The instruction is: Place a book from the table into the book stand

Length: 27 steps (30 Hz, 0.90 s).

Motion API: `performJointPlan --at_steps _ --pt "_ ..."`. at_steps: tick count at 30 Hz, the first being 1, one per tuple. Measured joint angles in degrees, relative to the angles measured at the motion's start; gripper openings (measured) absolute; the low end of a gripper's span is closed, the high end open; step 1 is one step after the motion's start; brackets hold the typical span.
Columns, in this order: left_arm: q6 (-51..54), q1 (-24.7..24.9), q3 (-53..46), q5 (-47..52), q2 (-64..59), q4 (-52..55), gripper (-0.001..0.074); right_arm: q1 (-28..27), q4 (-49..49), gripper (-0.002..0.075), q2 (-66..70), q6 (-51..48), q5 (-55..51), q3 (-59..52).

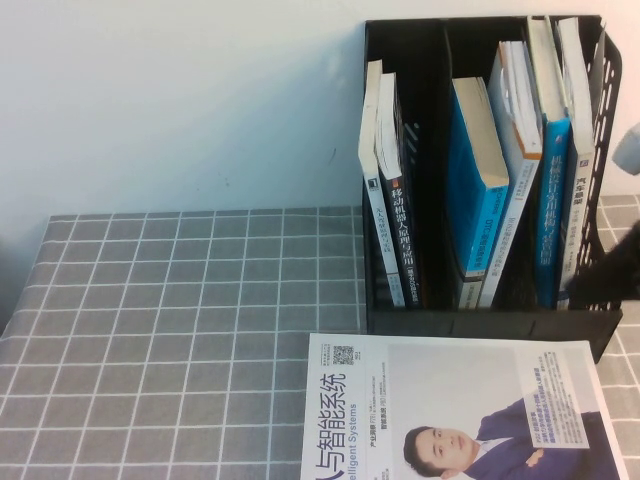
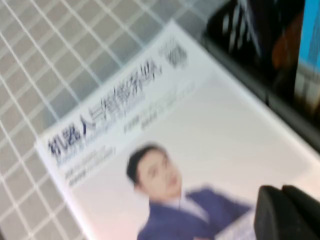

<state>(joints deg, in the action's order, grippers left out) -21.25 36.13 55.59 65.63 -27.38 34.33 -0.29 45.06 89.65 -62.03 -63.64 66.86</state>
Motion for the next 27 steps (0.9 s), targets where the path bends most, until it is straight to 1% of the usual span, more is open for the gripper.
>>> performJointPlan --at_steps 2,4,7,10,12,14,18,21,24,27 --pt "-2.0 -6.1 -1.0 0.0 2.3 -0.6 -0.0001 0.0 -5.3 -0.0003 -2.1 4.9 -1.2 0.0" --pt "-4.8 -11.7 -1.7 0.1 4.7 -2.0 -0.0001 0.0 -13.1 -0.0003 -4.6 11.5 -1.5 0.0" --pt "-6.7 -18.1 -2.1 0.5 7.8 -3.6 -0.0001 0.0 -24.7 -0.0003 -8.1 21.5 -0.9 0.0" --pt "-7.1 -22.6 -2.2 1.6 10.8 -4.0 -0.0001 0.0 -32.6 -0.0003 -11.7 26.9 1.7 0.0" --pt "-7.2 -24.7 -2.2 2.2 12.3 -4.0 -0.0001 0.0 -32.8 -0.0003 -14.8 27.1 5.0 0.0" --pt "-7.2 -26.0 -2.2 2.7 13.4 -4.0 -0.0001 0.0 -30.5 -0.0003 -18.2 25.0 8.8 0.0" --pt "-7.2 -27.3 -2.2 3.0 15.2 -4.0 -0.0002 0.0 -24.2 -0.0003 -27.1 20.1 16.7 0.0" --pt "-8.5 -28.7 -2.9 2.6 16.7 -4.4 -0.0002 0.0 -22.7 -0.0003 -34.8 19.3 20.2 0.0" --pt "-14.4 -31.1 -6.2 -2.9 19.5 -5.3 -0.0002 0.0 -22.5 -0.0003 -41.1 18.9 20.8 -0.5" --pt "-18.0 -33.3 -14.2 -14.9 23.5 -5.3 -0.0002 0.0 -22.9 -0.0003 -47.5 18.9 20.9 -4.5"
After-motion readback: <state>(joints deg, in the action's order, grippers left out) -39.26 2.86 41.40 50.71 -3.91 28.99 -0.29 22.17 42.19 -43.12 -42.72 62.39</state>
